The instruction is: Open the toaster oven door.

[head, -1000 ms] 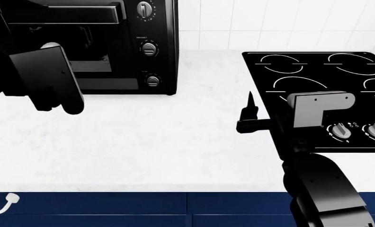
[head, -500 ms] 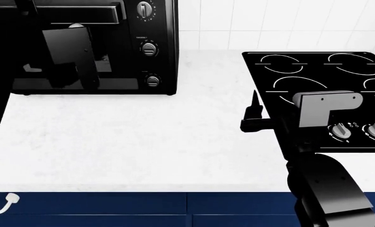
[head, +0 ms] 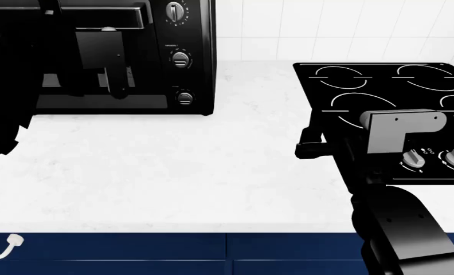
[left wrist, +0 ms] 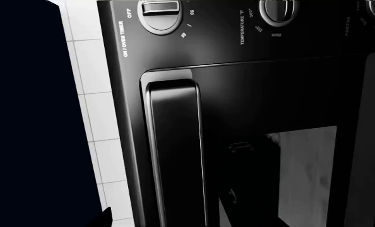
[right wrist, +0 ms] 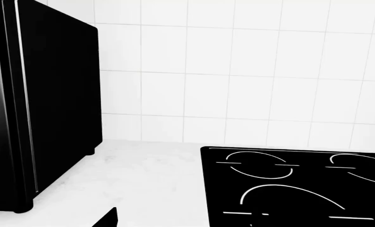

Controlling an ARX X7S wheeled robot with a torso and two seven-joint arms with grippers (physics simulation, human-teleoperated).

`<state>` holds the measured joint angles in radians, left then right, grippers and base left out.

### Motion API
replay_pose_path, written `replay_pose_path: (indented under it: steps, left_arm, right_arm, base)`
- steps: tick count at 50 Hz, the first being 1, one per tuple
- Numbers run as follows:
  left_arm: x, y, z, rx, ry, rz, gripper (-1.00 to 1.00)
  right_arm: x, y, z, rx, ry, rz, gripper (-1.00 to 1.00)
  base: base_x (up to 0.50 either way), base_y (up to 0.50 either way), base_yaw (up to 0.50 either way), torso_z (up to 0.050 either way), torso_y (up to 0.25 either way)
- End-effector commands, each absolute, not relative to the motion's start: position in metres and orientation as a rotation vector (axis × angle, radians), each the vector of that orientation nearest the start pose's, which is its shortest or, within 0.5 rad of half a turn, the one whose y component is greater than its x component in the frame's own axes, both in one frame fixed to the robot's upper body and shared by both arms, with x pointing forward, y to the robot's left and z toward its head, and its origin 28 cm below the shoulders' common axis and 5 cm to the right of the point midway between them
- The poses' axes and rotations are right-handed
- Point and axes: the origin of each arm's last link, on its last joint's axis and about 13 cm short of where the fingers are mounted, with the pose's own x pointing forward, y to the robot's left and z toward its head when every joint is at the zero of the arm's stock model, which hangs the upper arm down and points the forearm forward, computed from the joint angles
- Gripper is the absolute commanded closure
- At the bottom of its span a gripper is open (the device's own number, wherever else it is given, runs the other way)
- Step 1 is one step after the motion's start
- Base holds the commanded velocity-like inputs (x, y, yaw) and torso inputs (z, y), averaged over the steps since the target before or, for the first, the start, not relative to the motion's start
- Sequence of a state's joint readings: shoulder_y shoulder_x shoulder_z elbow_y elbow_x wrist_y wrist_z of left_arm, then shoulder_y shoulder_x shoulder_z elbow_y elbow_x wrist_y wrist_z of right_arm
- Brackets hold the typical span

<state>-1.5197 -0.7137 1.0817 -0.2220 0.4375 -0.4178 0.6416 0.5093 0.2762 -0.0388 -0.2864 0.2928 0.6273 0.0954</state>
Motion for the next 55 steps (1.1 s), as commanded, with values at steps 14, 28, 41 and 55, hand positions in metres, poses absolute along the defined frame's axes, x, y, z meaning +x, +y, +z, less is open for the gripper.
replay_pose_path:
  steps: [14, 28, 41, 55]
  left_arm:
    - [0.385, 0.311, 0.35, 1.64, 0.115, -0.111, -1.0]
    - [0.392, 0.316, 0.355, 1.646, 0.15, -0.052, -1.0]
    - [0.391, 0.314, 0.347, 1.658, 0.16, -0.092, 1.0]
    - [0.388, 0.315, 0.337, 1.706, 0.122, -0.131, 1.0]
  right_arm:
    - [0.289, -0.144, 0.166, -0.035, -0.149, 0.001, -1.0]
    - [0.286, -0.148, 0.168, -0.033, -0.154, -0.017, -1.0]
    - [0.285, -0.15, 0.168, -0.029, -0.155, -0.02, -1.0]
    - [0.283, -0.152, 0.166, -0.021, -0.155, -0.029, -1.0]
  base:
    - [0.0, 0.0, 0.0, 0.0, 0.0]
    - [0.0, 0.0, 0.0, 0.0, 0.0]
    - [0.0, 0.0, 0.0, 0.0, 0.0]
    - [0.0, 0.0, 0.0, 0.0, 0.0]
